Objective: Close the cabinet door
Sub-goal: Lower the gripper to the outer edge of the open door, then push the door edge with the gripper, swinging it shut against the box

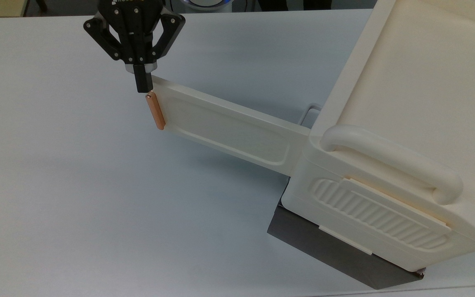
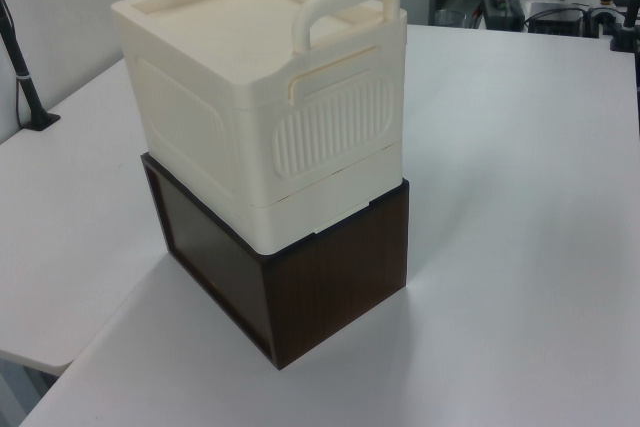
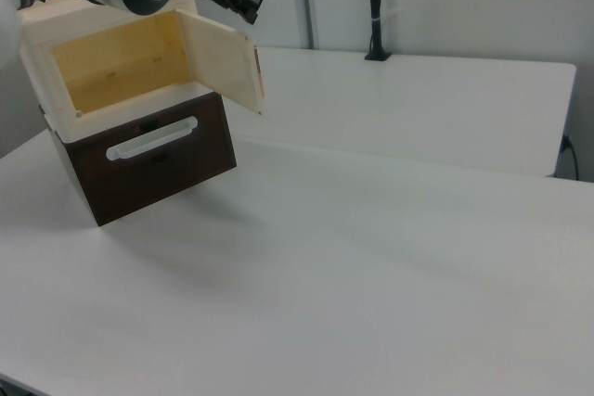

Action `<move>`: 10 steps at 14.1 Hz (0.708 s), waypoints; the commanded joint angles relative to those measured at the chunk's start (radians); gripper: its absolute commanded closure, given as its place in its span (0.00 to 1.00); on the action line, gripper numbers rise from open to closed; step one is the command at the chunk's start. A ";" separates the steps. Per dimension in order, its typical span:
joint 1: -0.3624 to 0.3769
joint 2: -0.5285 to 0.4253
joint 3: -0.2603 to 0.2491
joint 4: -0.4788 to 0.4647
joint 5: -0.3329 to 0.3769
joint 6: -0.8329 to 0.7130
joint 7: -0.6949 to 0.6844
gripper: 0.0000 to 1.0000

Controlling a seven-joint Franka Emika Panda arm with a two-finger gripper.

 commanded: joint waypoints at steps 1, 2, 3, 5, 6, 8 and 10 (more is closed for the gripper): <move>0.010 -0.020 -0.007 0.001 0.010 -0.149 -0.020 1.00; 0.010 -0.027 -0.007 0.001 0.013 -0.186 -0.030 1.00; 0.010 -0.037 -0.007 0.001 0.015 -0.216 -0.040 1.00; 0.010 -0.057 -0.009 0.002 0.021 -0.343 -0.076 1.00; 0.010 -0.063 -0.010 0.014 0.033 -0.429 -0.119 1.00; 0.008 -0.064 -0.010 0.040 0.079 -0.496 -0.141 1.00; 0.013 -0.065 -0.009 0.040 0.098 -0.502 -0.159 1.00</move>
